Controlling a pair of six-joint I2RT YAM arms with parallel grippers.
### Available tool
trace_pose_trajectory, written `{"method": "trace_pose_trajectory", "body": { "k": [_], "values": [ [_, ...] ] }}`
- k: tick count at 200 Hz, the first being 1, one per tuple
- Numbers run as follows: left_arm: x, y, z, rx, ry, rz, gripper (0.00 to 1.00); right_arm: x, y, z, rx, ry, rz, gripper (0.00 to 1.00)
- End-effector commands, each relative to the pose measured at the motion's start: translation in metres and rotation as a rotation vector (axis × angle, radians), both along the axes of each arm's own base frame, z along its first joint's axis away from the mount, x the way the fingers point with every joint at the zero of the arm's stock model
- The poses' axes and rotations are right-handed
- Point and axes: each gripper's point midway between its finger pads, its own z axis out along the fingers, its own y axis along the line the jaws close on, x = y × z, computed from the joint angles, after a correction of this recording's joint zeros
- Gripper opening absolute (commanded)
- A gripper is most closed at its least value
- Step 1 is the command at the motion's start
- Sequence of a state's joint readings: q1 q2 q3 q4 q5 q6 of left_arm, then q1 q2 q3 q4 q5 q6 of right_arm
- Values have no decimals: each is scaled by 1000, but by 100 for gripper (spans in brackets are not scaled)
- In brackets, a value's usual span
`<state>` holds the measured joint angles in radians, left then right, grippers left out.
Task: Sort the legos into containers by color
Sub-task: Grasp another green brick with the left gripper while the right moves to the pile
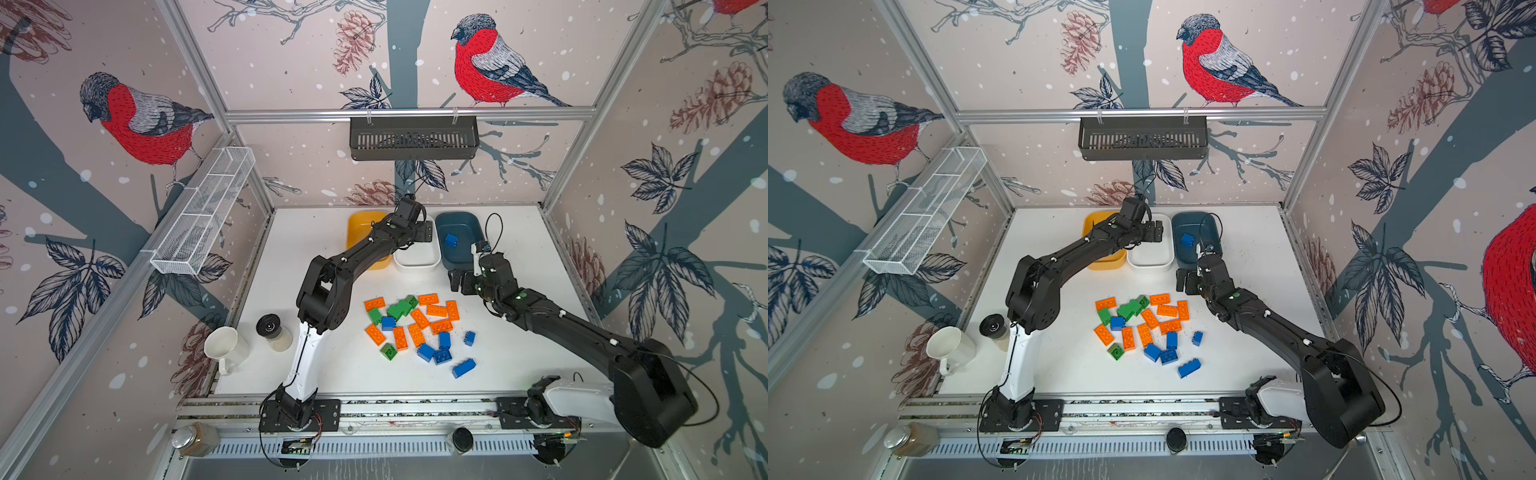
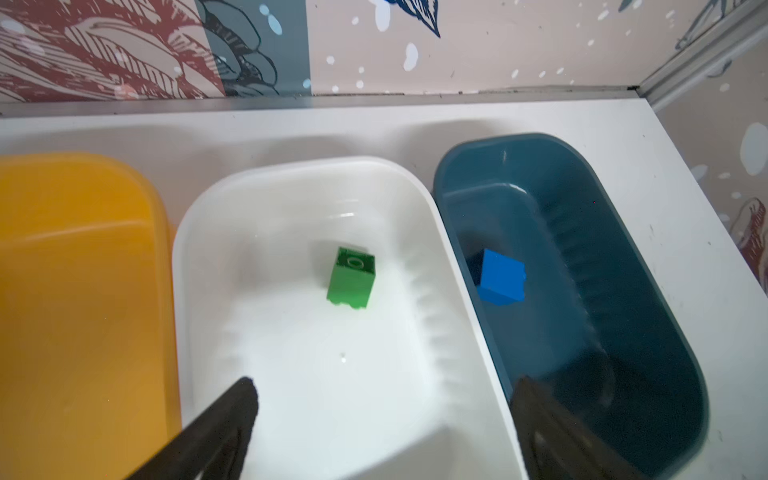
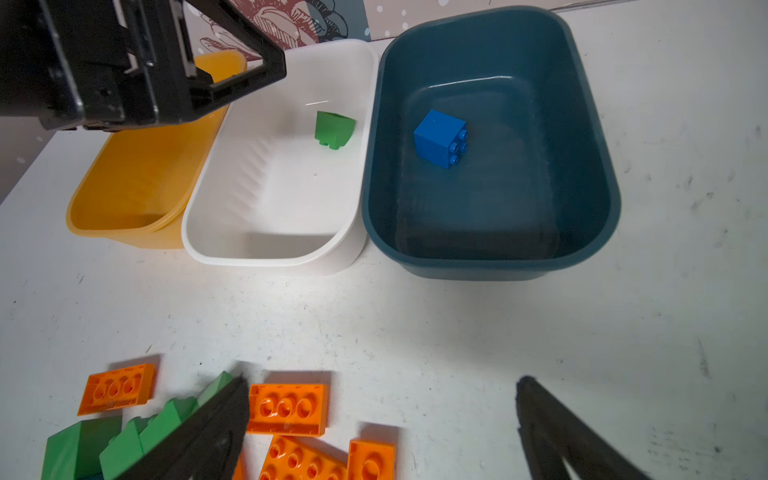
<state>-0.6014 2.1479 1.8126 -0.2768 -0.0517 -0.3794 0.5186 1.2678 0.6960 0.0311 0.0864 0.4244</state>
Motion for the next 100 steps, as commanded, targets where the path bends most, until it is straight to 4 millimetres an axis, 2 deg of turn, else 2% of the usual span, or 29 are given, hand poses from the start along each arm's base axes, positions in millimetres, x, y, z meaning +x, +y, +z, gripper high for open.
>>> {"method": "trace_pose_trajectory", "body": {
  "k": [1, 20, 39, 63, 68, 100],
  "values": [
    [-19, -12, 25, -29, -67, -89, 97, 1, 3, 2, 53, -3, -22, 100],
    [-46, -9, 24, 12, -76, -157, 97, 0, 4, 0, 71, 0, -22, 99],
    [-78, -4, 13, 48, -41, -251, 96, -2, -2, -4, 61, 11, -50, 100],
    [-120, 3, -10, 116, 62, -382, 93, -1, -18, -12, 29, 21, -129, 99],
    [-129, 5, -15, 141, 80, -403, 92, -1, -21, -3, 42, -2, -141, 99],
    [-171, 13, -48, 258, 212, -519, 85, 1, -32, -1, 53, -16, -188, 100]
  ]
}}
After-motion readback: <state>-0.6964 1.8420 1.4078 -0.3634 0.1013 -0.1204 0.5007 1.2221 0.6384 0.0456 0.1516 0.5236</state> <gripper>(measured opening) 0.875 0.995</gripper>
